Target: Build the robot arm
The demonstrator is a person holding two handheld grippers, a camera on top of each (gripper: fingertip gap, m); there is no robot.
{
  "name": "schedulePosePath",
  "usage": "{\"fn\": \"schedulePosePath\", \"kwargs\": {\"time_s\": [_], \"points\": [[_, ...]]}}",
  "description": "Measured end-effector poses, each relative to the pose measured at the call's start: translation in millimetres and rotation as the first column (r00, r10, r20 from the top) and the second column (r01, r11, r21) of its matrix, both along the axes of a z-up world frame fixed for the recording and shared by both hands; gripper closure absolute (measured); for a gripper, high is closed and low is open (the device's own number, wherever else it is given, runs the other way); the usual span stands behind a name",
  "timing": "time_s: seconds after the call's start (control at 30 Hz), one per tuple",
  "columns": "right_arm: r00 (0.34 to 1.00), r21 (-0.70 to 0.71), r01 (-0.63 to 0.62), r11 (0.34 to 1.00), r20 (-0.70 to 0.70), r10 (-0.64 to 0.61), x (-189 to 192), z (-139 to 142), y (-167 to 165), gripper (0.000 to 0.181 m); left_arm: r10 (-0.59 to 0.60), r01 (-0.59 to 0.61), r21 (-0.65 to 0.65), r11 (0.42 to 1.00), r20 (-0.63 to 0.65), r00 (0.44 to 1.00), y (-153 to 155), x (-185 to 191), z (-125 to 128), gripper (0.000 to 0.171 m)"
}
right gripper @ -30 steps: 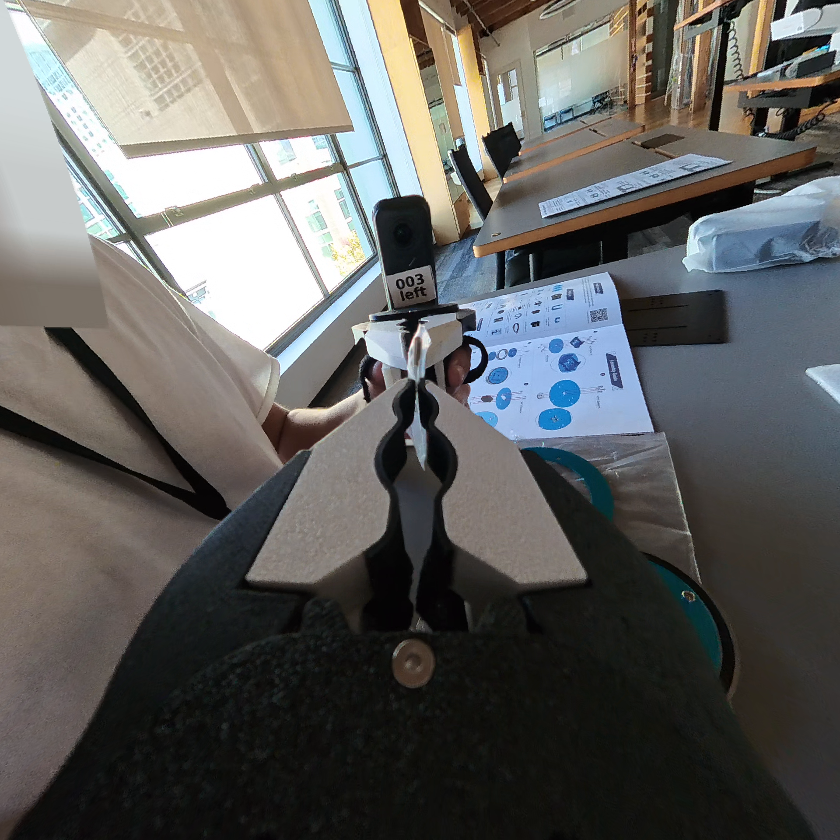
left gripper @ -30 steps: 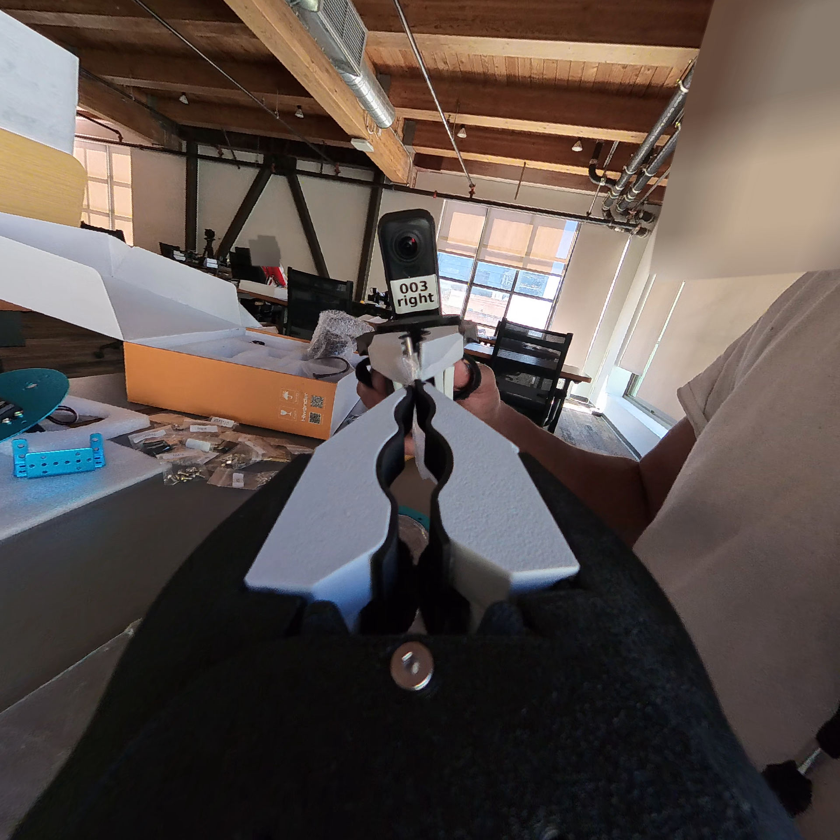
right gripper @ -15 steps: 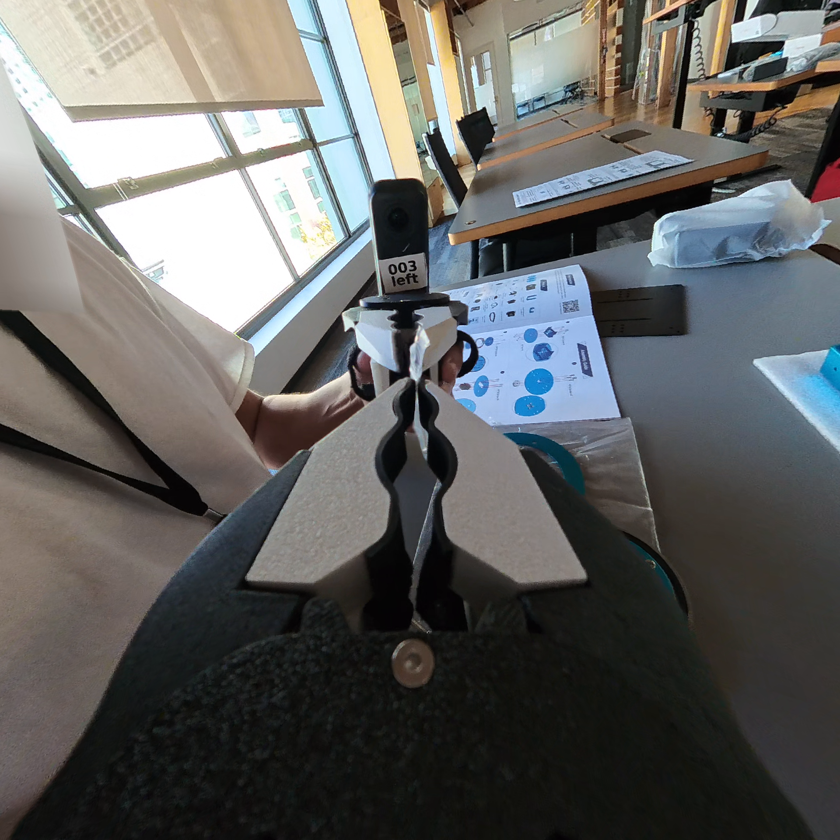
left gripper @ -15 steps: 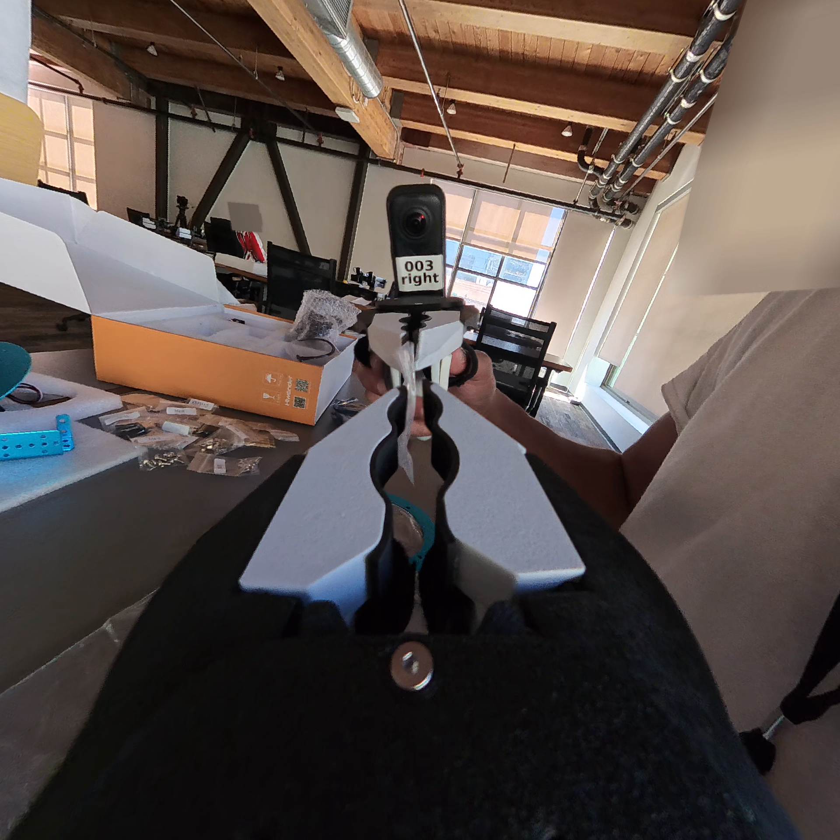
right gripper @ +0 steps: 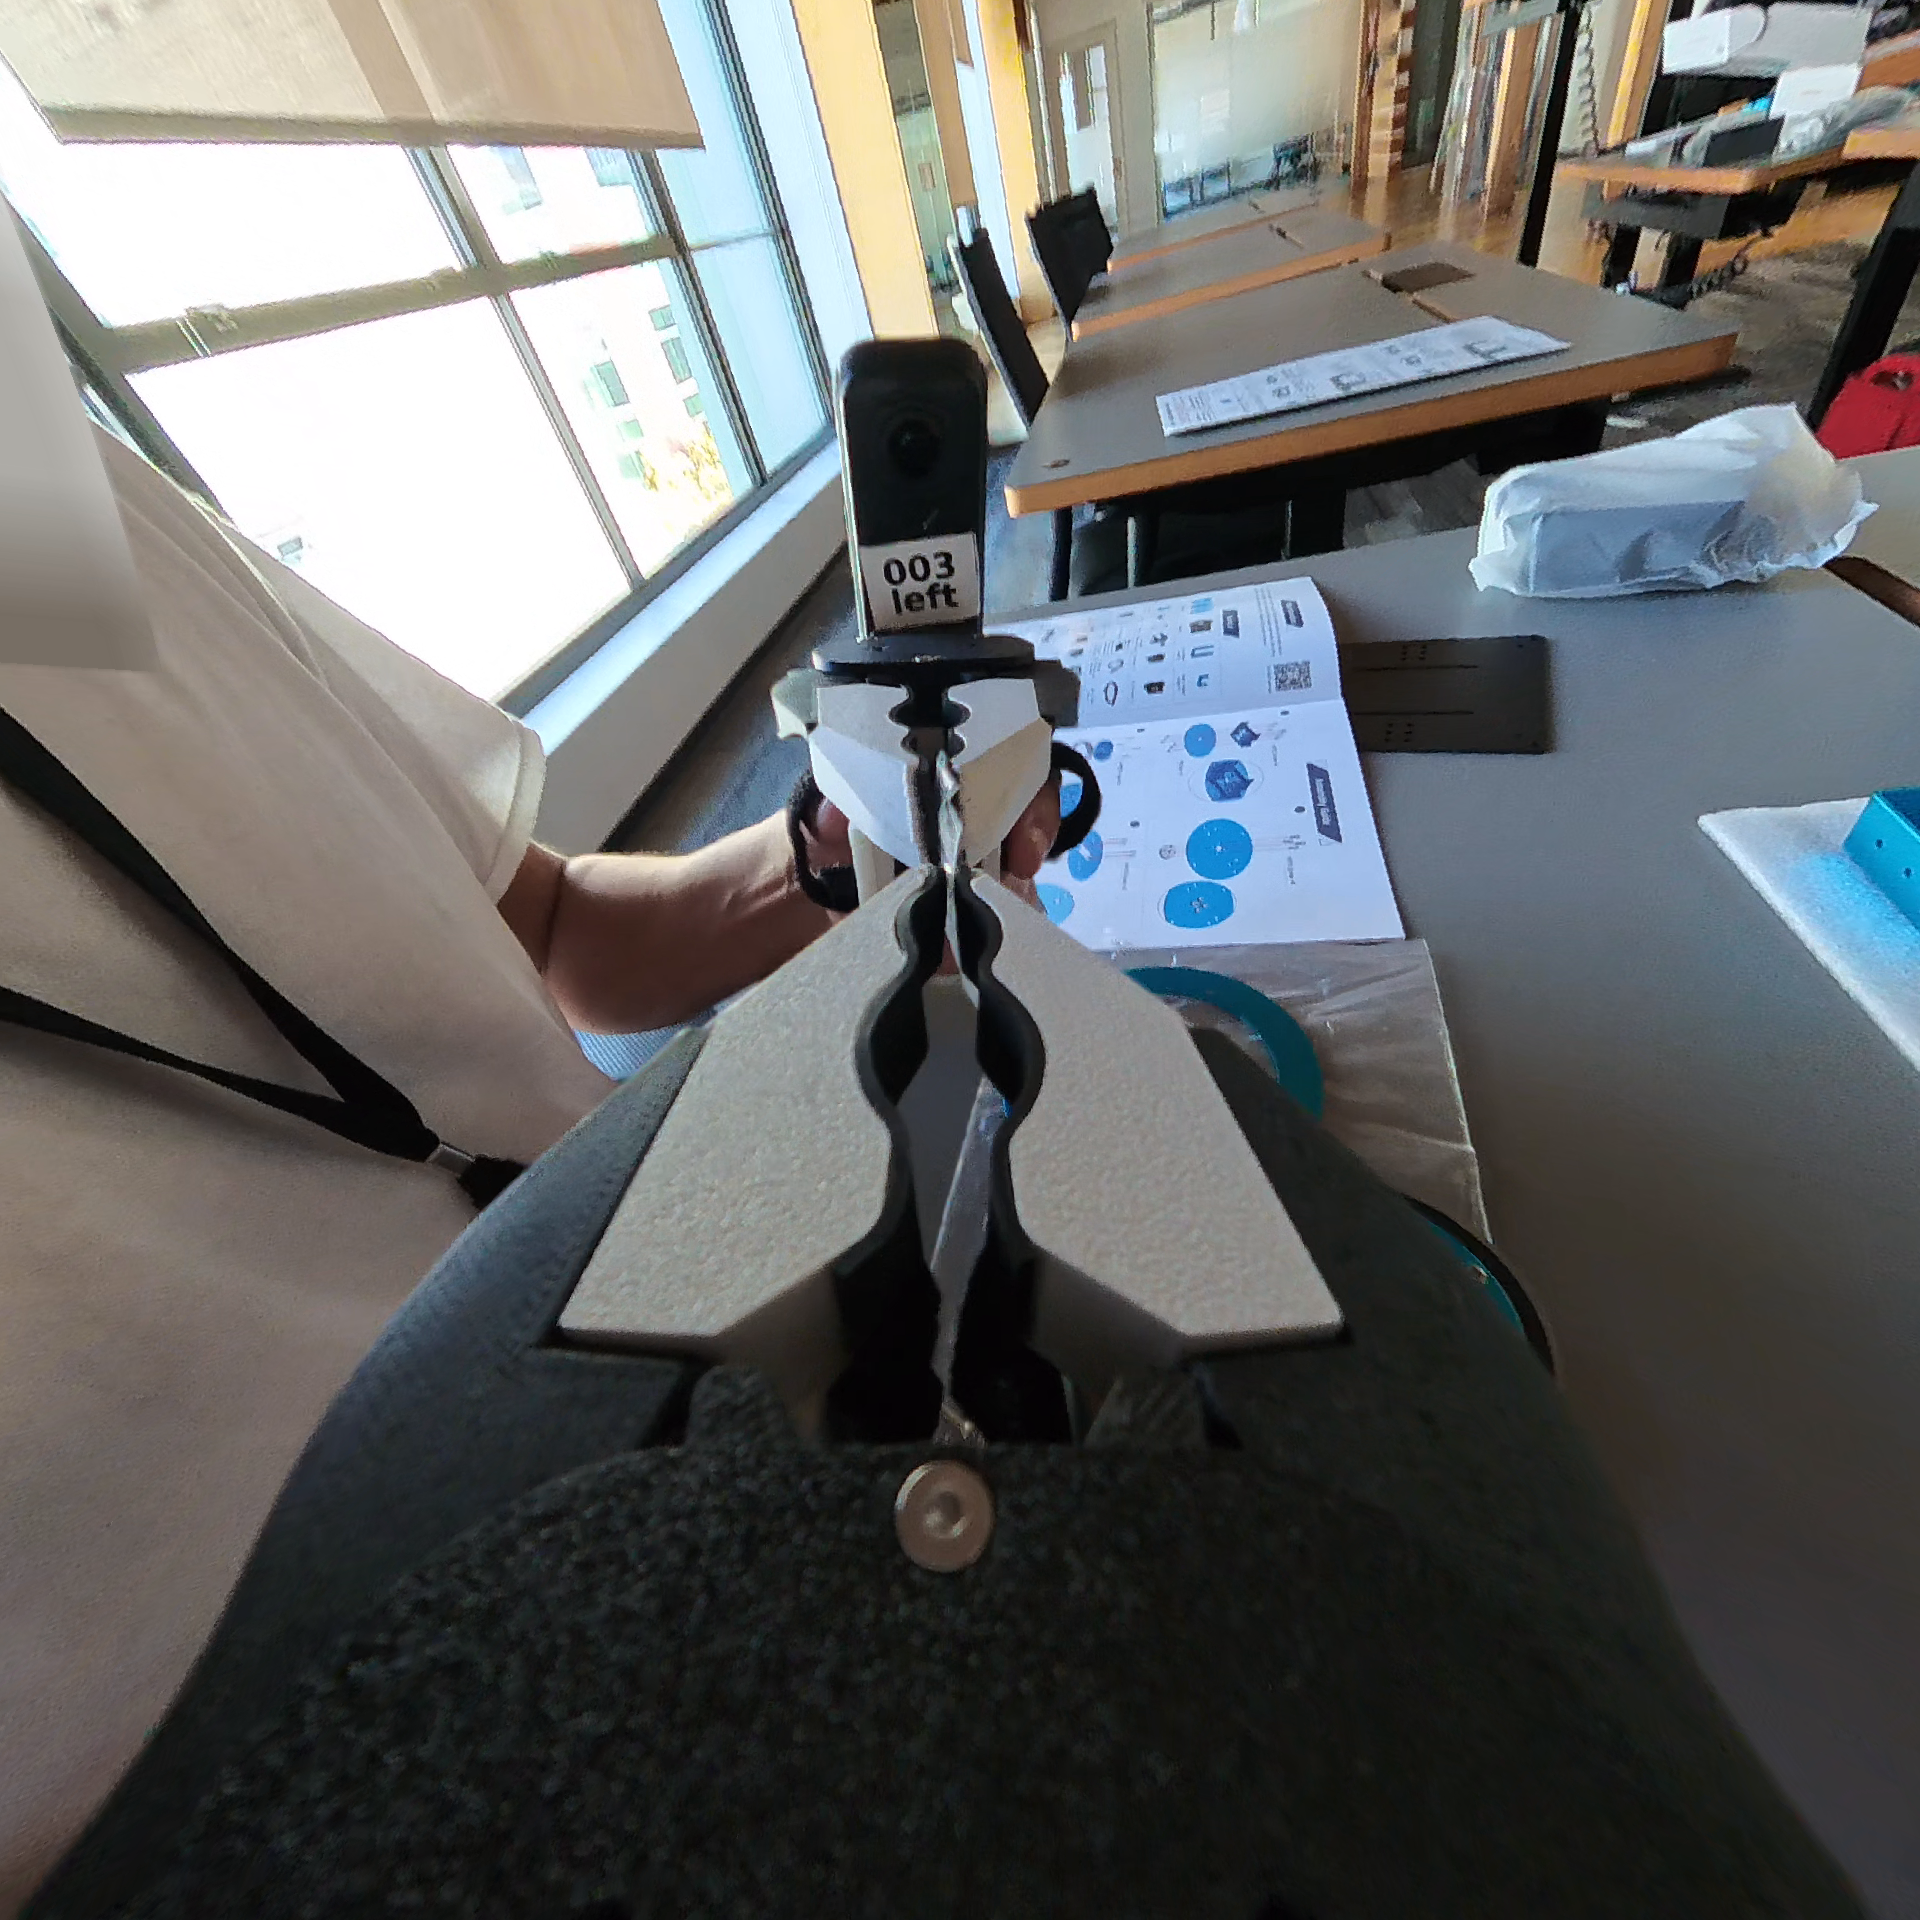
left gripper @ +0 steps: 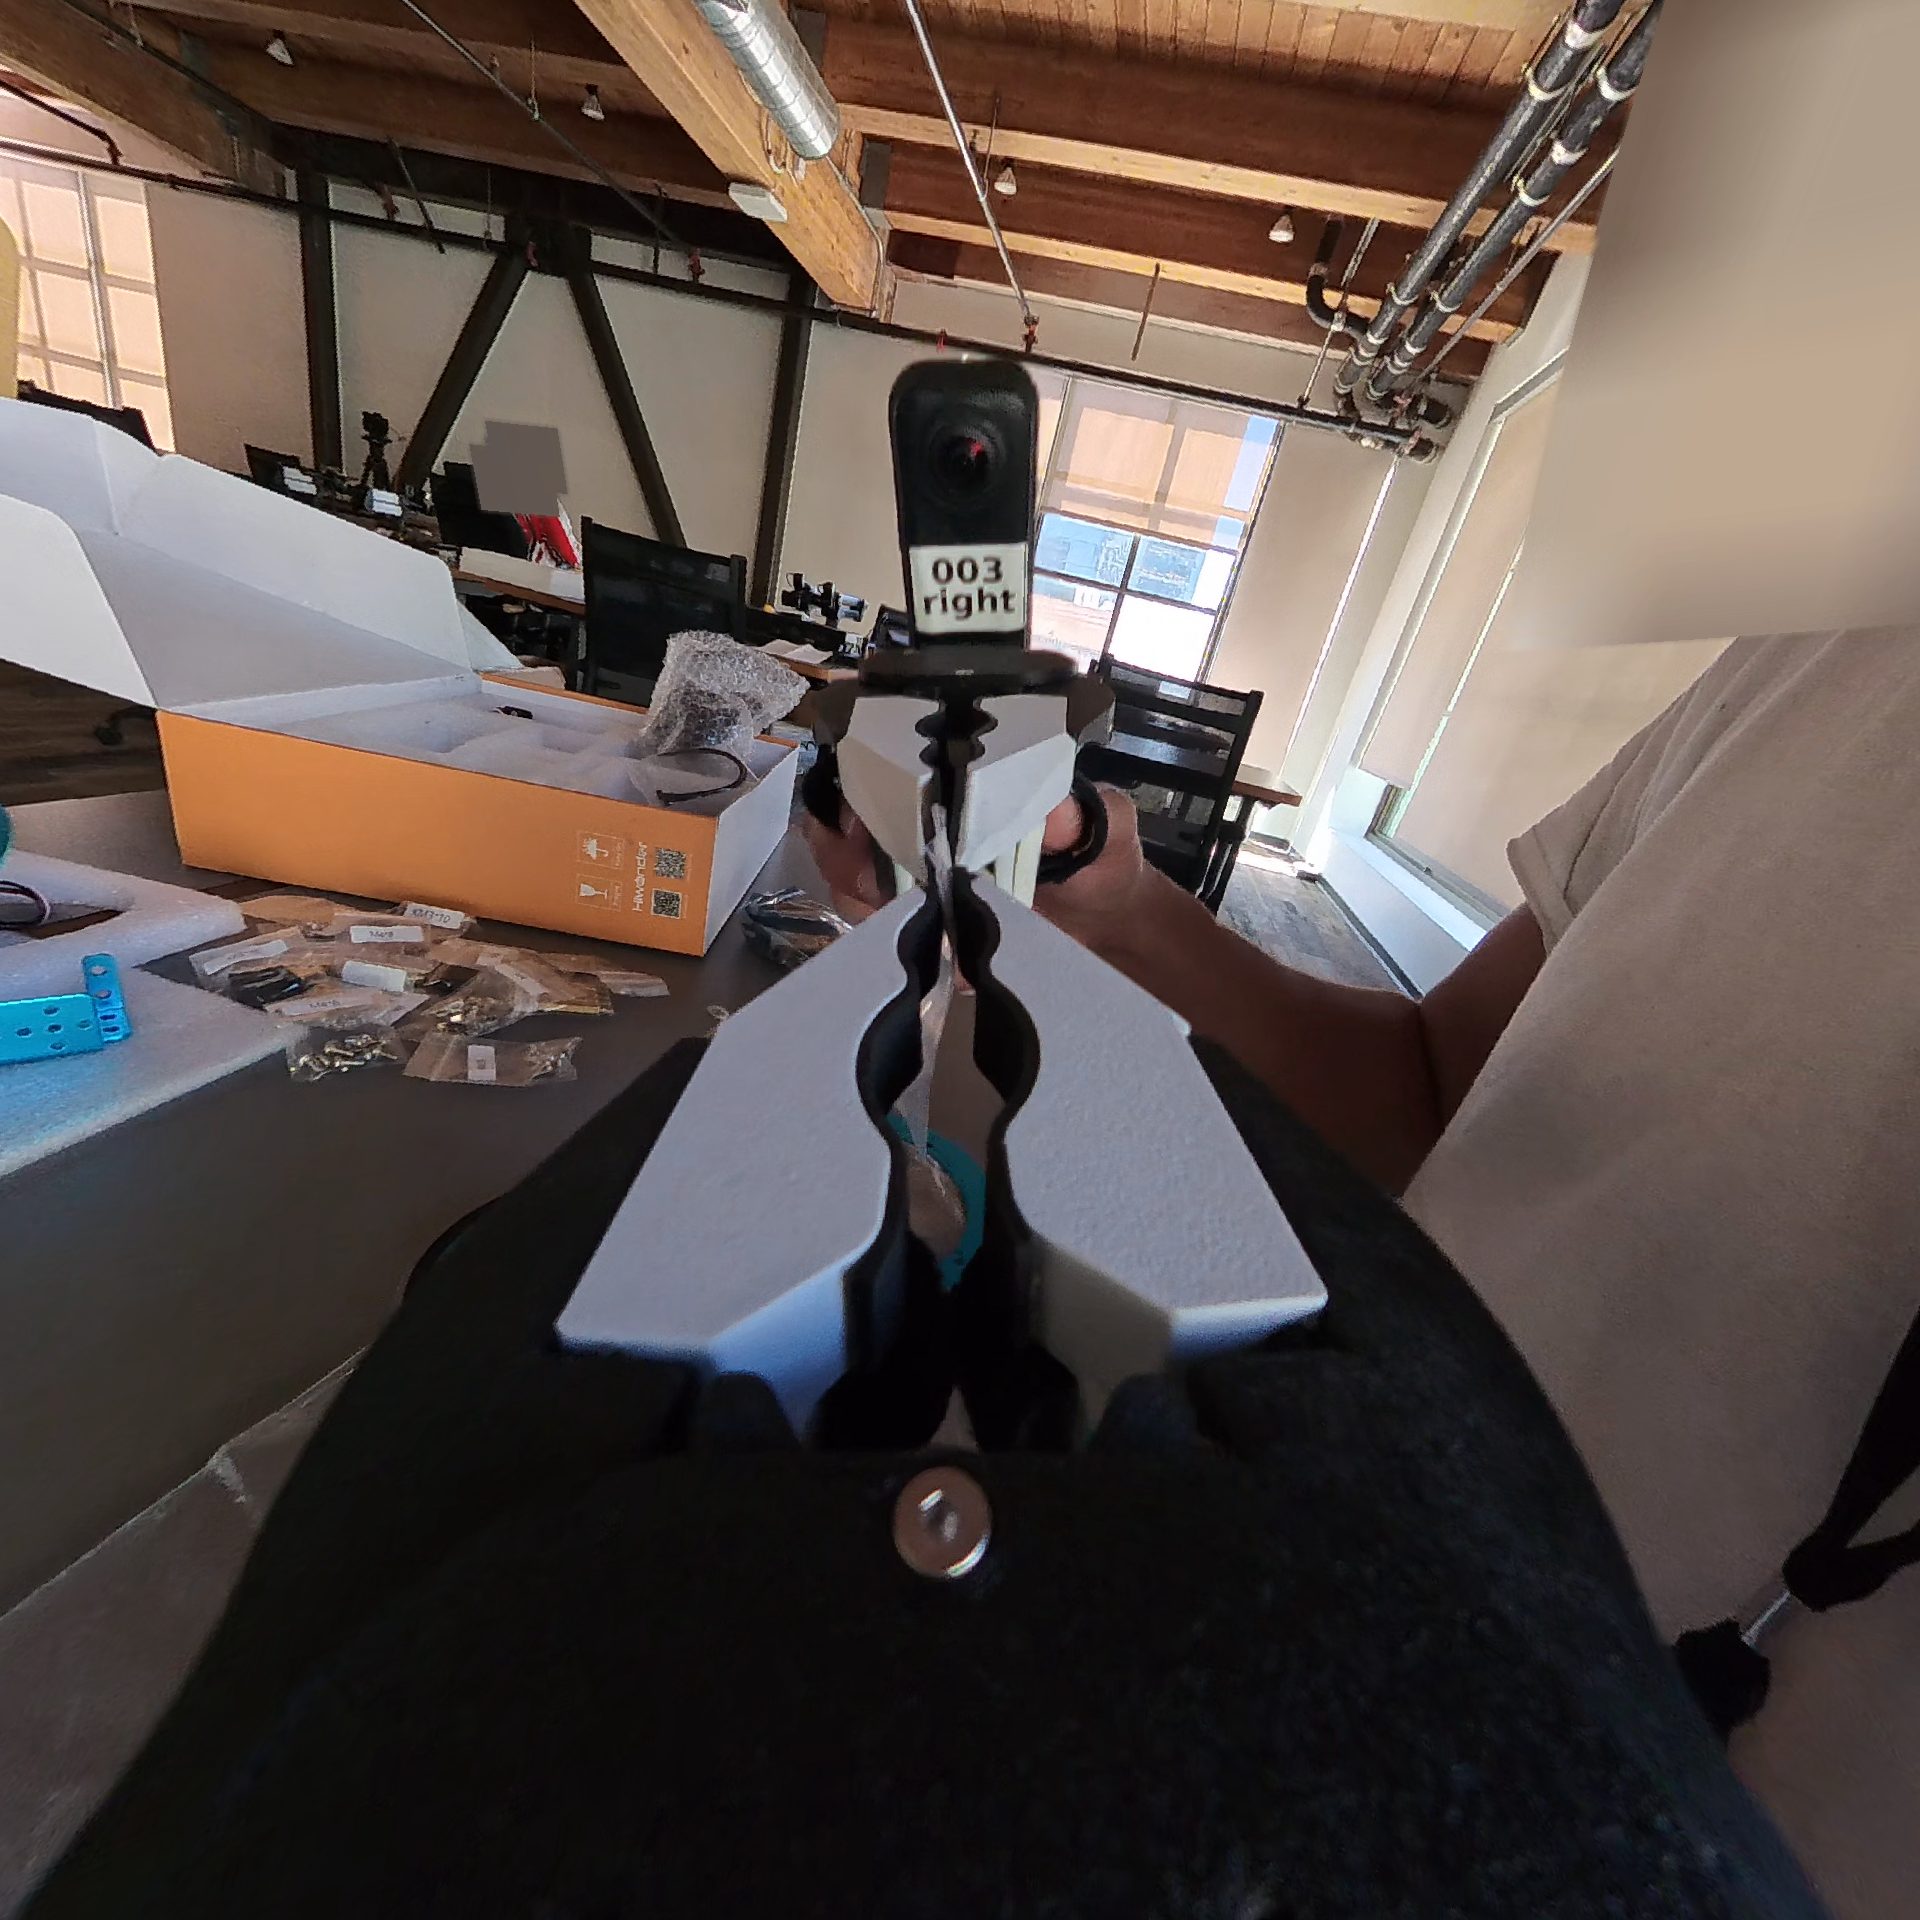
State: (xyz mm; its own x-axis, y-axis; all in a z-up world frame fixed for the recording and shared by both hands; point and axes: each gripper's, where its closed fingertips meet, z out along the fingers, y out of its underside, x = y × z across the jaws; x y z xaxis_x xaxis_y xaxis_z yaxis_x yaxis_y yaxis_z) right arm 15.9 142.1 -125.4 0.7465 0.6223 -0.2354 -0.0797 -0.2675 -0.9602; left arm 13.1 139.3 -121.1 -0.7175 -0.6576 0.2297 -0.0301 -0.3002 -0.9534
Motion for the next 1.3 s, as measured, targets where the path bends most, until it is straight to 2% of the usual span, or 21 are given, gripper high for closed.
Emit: {"fn": "schedulePosePath", "kwargs": {"time_s": [0.07, 0.23, 0.7, 0.8, 1.0, 1.1, 1.17, 1.3], "points": [[0.999, 0.006, -0.006, 1.0, -0.051, 0.006, -0.4, 0.7, 1.6, 0.176, -0.004, 0.005, -0.033, 0.999, 0.016, 1.0, 1.0, -1.1, 3.6, 0.171], [0.987, 0.054, -0.041, 0.998, -0.154, 0.049, -8.3, 5.3, 3.8, 0.181, -0.008, 0.01, -0.067, 0.998, 0.031, 0.999, 1.0, -3.5, 6.8, 0.171], [0.906, 0.056, -0.128, 0.99, -0.4, 0.14, -11.4, 9.3, 8.5, 0.181, 0.005, -0.004, -0.059, 0.998, 0.022, 1.0, 6.2, -5.2, 7.2, 0.171], [0.895, 0.045, -0.131, 0.99, -0.424, 0.138, -11.0, 7.8, 10.3, 0.181, 0.001, 0.0, -0.079, 0.997, 0.007, 1.0, 8.8, -6.5, 5.2, 0.171], [0.915, 0.045, -0.095, 0.994, -0.388, 0.105, -12.5, 3.9, 15.1, 0.181, 0.025, -0.026, -0.07, 0.997, -0.006, 1.0, 13.6, -8.4, 0.8, 0.171], [0.926, 0.06, -0.04, 0.997, -0.374, 0.06, -10.9, 4.2, 20.3, 0.181, 0.04, -0.041, -0.069, 0.997, -0.008, 0.999, 16.7, -6.9, 1.1, 0.171], [0.915, 0.049, -0.071, 0.996, -0.394, 0.085, -14.3, 6.8, 18.4, 0.181, 0.021, -0.021, -0.077, 0.997, 0.0, 1.0, 15.0, -8.9, 3.0, 0.171], [0.924, 0.036, -0.054, 0.998, -0.377, 0.063, -7.0, 4.5, 18.4, 0.181, 0.032, -0.034, -0.089, 0.995, -0.024, 0.999, 17.8, -7.0, -0.2, 0.171]]}}
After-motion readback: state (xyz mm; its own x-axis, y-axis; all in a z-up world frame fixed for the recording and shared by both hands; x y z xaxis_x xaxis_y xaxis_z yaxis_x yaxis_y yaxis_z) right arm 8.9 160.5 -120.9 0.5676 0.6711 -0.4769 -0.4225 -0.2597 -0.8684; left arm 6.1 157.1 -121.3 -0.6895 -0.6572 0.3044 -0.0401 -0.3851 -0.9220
